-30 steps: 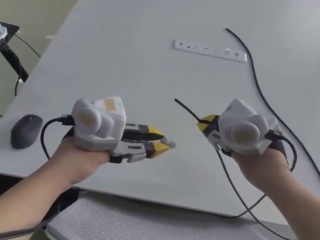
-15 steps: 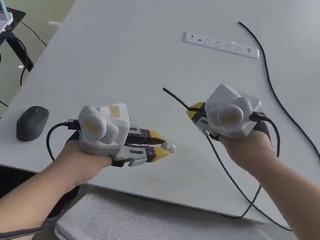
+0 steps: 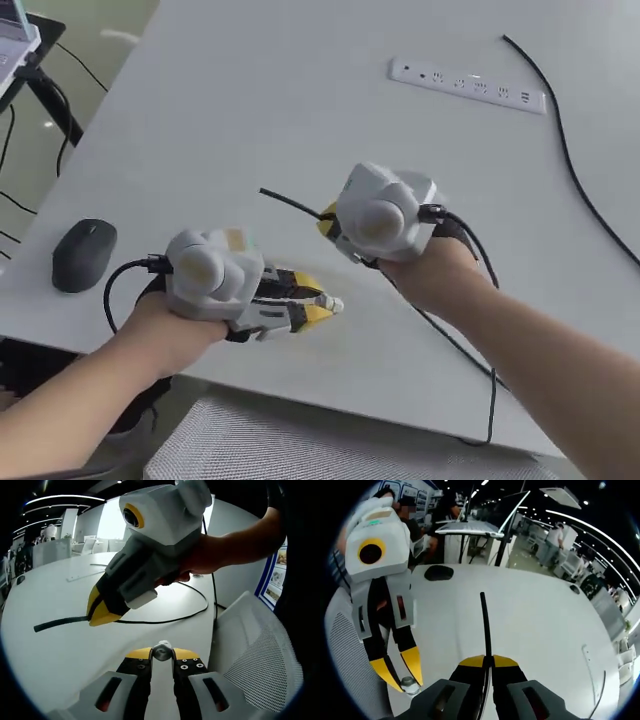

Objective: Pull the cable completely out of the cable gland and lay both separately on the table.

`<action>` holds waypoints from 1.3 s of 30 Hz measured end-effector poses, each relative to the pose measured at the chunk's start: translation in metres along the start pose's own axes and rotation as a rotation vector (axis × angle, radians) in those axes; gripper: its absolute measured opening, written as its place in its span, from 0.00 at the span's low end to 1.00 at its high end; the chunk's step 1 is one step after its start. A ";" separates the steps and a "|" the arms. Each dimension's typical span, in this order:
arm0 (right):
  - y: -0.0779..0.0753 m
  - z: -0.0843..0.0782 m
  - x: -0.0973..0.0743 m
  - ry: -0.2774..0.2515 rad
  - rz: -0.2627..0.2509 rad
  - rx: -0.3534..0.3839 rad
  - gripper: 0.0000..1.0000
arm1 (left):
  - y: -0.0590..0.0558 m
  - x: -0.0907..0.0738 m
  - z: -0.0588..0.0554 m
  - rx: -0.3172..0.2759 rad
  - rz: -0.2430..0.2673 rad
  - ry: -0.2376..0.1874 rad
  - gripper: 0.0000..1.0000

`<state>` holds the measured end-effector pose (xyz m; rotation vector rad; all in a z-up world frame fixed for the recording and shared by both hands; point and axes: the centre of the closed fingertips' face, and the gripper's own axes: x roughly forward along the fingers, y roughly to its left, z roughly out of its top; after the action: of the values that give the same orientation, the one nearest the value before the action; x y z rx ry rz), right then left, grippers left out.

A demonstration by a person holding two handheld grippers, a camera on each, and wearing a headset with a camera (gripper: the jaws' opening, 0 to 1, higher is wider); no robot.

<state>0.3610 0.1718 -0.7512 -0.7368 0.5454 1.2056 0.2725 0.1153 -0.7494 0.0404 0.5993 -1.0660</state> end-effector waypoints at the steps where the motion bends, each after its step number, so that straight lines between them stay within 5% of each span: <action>1: 0.002 0.000 0.004 0.002 0.007 -0.007 0.00 | 0.001 0.001 -0.002 0.000 -0.002 -0.002 0.15; 19: 0.030 -0.012 0.059 0.065 0.151 -0.040 0.00 | 0.019 0.004 -0.026 -0.001 0.027 -0.015 0.15; 39: 0.041 -0.011 0.079 0.071 0.176 -0.070 0.00 | 0.029 0.003 -0.042 0.000 0.054 -0.006 0.15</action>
<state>0.3443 0.2203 -0.8248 -0.8068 0.6397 1.3709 0.2791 0.1408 -0.7930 0.0533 0.5894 -1.0138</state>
